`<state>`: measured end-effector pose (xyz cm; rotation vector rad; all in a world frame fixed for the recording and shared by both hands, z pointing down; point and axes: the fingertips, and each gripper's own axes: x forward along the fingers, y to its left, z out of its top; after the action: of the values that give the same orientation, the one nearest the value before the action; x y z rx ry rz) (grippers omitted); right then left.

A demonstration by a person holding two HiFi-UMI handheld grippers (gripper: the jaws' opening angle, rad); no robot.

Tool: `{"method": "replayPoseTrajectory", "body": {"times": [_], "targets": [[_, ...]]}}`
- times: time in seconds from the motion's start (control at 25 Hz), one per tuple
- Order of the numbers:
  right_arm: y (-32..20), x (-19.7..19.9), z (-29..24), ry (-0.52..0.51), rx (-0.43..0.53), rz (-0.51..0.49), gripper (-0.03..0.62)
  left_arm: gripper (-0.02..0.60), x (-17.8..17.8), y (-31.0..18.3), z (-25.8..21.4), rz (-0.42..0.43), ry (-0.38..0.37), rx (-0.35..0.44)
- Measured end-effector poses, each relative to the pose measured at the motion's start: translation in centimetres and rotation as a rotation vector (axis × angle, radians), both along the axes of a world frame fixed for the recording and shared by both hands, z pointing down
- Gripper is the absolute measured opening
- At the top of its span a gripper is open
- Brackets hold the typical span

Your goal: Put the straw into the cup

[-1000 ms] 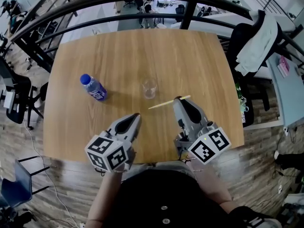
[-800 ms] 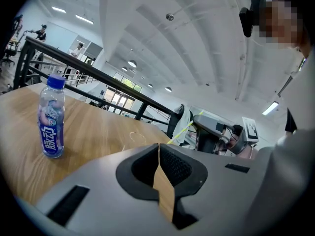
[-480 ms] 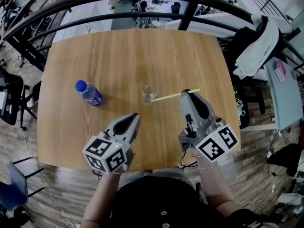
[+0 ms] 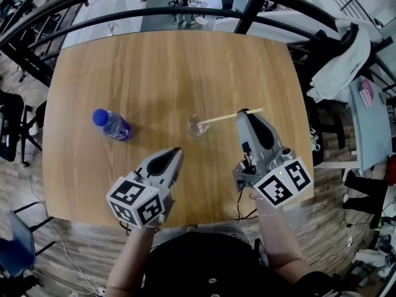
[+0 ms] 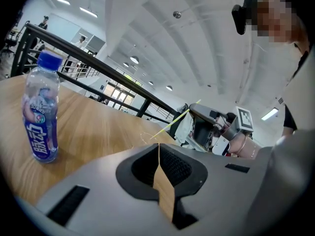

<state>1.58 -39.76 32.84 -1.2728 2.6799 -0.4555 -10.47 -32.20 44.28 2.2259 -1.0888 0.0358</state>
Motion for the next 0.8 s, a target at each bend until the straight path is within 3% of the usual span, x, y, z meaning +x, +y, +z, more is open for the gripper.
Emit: {"method": "replayPoseTrajectory", "body": {"times": [0.8], "targets": [[-2.4,-3.8,9.0,0.105,-0.179,-0.025,0.022,0.023,-0.5,-2.9,4.3,0.010,0.024,-0.094]]}}
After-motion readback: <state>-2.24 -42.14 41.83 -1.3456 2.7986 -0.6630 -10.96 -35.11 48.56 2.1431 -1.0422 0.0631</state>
